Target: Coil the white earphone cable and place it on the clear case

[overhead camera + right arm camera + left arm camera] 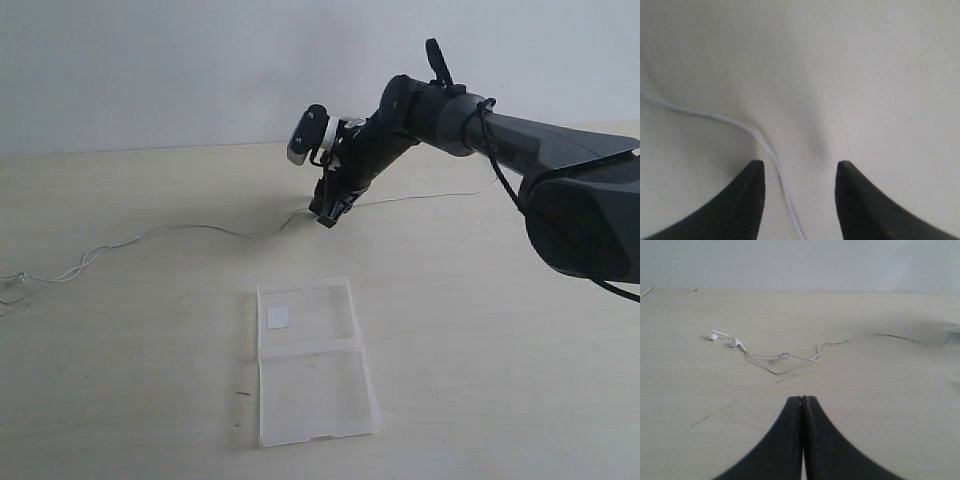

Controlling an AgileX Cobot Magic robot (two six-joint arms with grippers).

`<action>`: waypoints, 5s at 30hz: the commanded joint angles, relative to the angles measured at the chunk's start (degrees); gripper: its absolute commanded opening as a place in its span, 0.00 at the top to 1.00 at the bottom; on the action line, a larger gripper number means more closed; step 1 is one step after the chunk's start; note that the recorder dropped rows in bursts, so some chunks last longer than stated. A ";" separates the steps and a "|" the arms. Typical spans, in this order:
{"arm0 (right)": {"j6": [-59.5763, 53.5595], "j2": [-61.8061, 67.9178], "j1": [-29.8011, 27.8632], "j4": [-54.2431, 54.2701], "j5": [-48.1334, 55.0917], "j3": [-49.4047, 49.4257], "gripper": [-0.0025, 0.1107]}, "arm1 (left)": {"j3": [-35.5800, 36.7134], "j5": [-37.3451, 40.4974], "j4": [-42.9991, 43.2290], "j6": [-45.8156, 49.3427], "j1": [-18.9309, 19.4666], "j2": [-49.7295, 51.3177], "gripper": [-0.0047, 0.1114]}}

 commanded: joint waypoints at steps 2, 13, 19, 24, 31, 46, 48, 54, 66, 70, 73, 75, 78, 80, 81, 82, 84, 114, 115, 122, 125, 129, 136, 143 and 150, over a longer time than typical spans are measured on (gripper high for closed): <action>2.64 1.15 -0.03 -0.75 1.02 0.19 0.69 | -0.01 -0.66 -0.50 0.25 -0.28 -0.38 0.96; 4.64 1.96 -0.03 -2.88 5.25 0.19 0.96 | -0.01 -0.66 -0.50 0.25 -0.28 -0.38 0.96; 3.76 2.94 -0.03 -3.50 3.29 0.19 0.98 | -0.01 -0.66 -0.50 0.25 -0.28 -0.38 0.96; 8.35 1.18 -0.03 -3.50 3.87 0.19 0.98 | -0.01 -0.66 -0.50 0.25 -0.28 -0.38 0.96; 9.87 -4.69 -0.03 -3.54 5.32 0.19 0.98 | -0.01 -0.66 -0.50 0.25 -0.28 -0.38 0.96; 9.05 -8.57 -0.03 -4.77 9.33 0.19 0.98 | -0.01 -0.66 -0.50 0.25 -0.28 -0.38 0.96; 8.23 -7.66 -0.03 -4.77 8.08 0.19 0.98 | -0.01 -0.66 -0.50 0.25 -0.28 -0.38 0.96; 6.92 -4.23 -0.03 -4.79 0.39 0.19 0.76 | -0.01 -0.66 -0.50 0.25 -0.28 -0.38 0.96; 6.10 0.52 -0.03 -3.59 -8.63 0.19 0.98 | -0.01 -0.66 -0.50 0.25 -0.28 -0.38 0.96; 6.11 0.98 -0.03 -3.71 -7.88 0.19 0.98 | -0.01 -0.66 -0.50 0.25 -0.28 -0.38 0.96; 5.03 0.98 -0.03 -3.60 -4.31 0.19 0.98 | -0.01 -0.66 -0.50 0.25 -0.28 -0.38 0.96; 4.50 0.98 -0.03 -3.83 -1.71 0.19 0.98 | -0.01 -0.66 -0.50 0.25 -0.28 -0.38 0.96; 4.50 0.98 -0.03 -4.12 3.05 0.19 0.98 | -0.01 -0.66 -0.50 0.25 -0.28 -0.38 0.96; 4.50 0.98 -0.03 -5.02 6.67 0.19 0.98 | -0.01 -0.66 -0.50 0.25 -0.28 -0.38 0.96; 4.50 0.98 -0.03 -5.56 8.22 0.19 0.98 | -0.01 -0.66 -0.50 0.25 -0.28 -0.38 0.96; 4.50 0.98 -0.03 -6.18 10.22 0.19 0.98 | -0.01 -0.66 -0.50 0.25 -0.28 -0.38 0.96; 4.50 0.98 -0.03 -7.00 14.66 0.19 0.98 | -0.01 -0.66 -0.50 0.25 -0.28 -0.38 0.96; 2.51 -4.26 -0.03 -7.98 15.13 0.07 0.85 | -0.01 -0.66 -0.50 0.25 -0.28 -0.38 0.96; 2.51 -4.27 -0.03 -7.56 14.71 0.07 0.83 | -0.01 -0.66 -0.50 0.25 -0.28 -0.38 0.96; 2.51 -4.16 -0.03 -5.73 10.57 0.07 0.77 | -0.01 -0.66 -0.50 0.25 -0.28 -0.38 0.96; 2.51 -4.16 -0.03 -3.85 11.63 0.07 0.77 | -0.01 -0.66 -0.50 0.25 -0.28 -0.38 0.96; 2.51 -4.16 -0.03 -1.95 13.07 0.07 0.77 | -0.01 -0.66 -0.50 0.25 -0.28 -0.38 0.96; 2.51 -3.70 -0.03 -0.45 12.96 0.07 0.77 | -0.01 -0.66 -0.50 0.25 -0.28 -0.38 0.96; 2.51 -2.20 -0.03 0.47 12.64 0.19 0.77 | -0.01 -0.66 -0.50 0.25 -0.28 -0.38 0.96; 2.51 -1.26 -0.03 0.47 12.42 0.19 0.77 | -0.01 -0.66 -0.50 0.25 -0.28 -0.38 0.96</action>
